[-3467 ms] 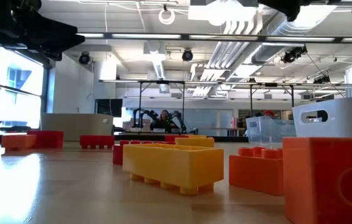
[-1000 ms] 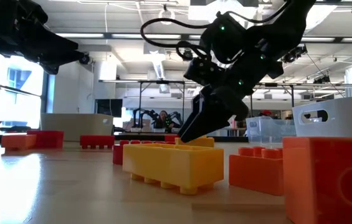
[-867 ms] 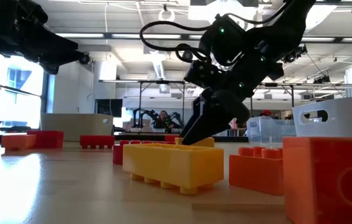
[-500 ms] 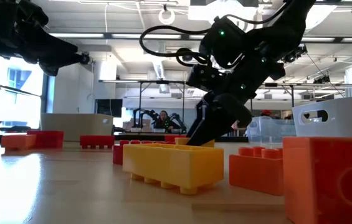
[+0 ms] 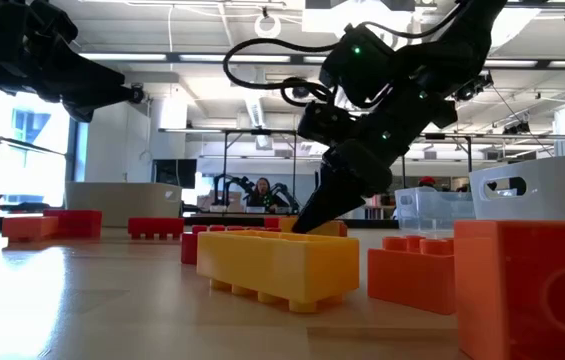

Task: Sort & place blocks by color
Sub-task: Put the yellow game piece into the transparent bin

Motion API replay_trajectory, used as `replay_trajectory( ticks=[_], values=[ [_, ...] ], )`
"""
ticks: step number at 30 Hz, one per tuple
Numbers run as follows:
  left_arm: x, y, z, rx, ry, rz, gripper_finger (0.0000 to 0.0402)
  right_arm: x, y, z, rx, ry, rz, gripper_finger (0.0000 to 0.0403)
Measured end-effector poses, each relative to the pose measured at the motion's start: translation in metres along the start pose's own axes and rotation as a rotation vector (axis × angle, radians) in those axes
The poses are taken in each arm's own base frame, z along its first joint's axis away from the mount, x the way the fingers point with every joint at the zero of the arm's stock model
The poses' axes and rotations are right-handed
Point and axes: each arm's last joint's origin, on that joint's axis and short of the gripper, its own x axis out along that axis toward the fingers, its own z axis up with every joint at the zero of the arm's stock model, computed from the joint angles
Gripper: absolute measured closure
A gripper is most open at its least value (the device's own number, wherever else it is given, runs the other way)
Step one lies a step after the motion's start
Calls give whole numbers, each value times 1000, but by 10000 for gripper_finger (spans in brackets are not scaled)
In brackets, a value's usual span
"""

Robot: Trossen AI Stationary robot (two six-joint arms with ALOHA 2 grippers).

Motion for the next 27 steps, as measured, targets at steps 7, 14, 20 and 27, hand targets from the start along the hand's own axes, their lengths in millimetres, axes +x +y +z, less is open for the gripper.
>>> replay_trajectory(
  ticks=[7, 14, 20, 27],
  values=[
    [0, 0, 0, 0, 0, 0, 216, -2, 0, 23, 11, -63, -141, 291],
    [0, 0, 0, 0, 0, 0, 216, -9, -5, 56, 10, -45, -324, 291],
    [0, 0, -2, 3, 24, 1, 216, -23, -11, 85, 4, 15, -492, 291],
    [0, 0, -5, 9, 48, 3, 216, -49, -25, 117, 51, 66, -779, 291]
  ],
)
